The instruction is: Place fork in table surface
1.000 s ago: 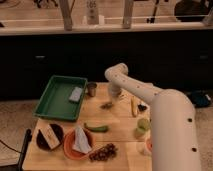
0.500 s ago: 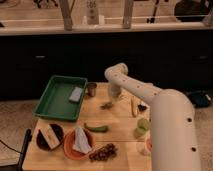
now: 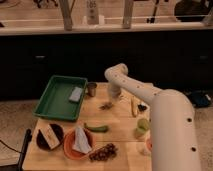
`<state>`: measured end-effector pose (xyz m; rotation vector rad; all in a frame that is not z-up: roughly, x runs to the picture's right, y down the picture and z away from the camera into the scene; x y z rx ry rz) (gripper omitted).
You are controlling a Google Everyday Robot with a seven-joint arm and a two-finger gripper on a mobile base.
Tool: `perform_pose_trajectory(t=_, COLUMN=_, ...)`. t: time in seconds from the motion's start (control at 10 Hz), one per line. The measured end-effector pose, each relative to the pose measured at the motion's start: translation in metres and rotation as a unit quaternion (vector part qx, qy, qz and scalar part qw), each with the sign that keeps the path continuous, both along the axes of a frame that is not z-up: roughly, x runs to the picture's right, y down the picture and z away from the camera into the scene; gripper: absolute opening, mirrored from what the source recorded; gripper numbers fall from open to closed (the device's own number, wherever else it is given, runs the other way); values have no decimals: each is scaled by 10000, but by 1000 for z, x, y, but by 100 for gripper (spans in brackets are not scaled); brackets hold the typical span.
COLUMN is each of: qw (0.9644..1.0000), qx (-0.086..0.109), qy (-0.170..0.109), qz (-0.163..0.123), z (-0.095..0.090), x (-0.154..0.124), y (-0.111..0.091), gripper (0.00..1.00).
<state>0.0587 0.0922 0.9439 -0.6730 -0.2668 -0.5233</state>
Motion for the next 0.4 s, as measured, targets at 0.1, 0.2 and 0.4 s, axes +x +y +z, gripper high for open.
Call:
perform_pose_trajectory(t=0.1, qw=10000, qx=4, qy=-10, qz=-5, z=0, x=-1, y=0, gripper=0)
perform_pose_trajectory(t=0.2, qw=10000, qx=11, qy=-23, qz=-9, z=0, x=-2, y=0, gripper=0)
perform_pose_trajectory(t=0.4, qw=10000, qx=23, qy=-45, qz=-21, z=0, x=-4, y=0, gripper=0)
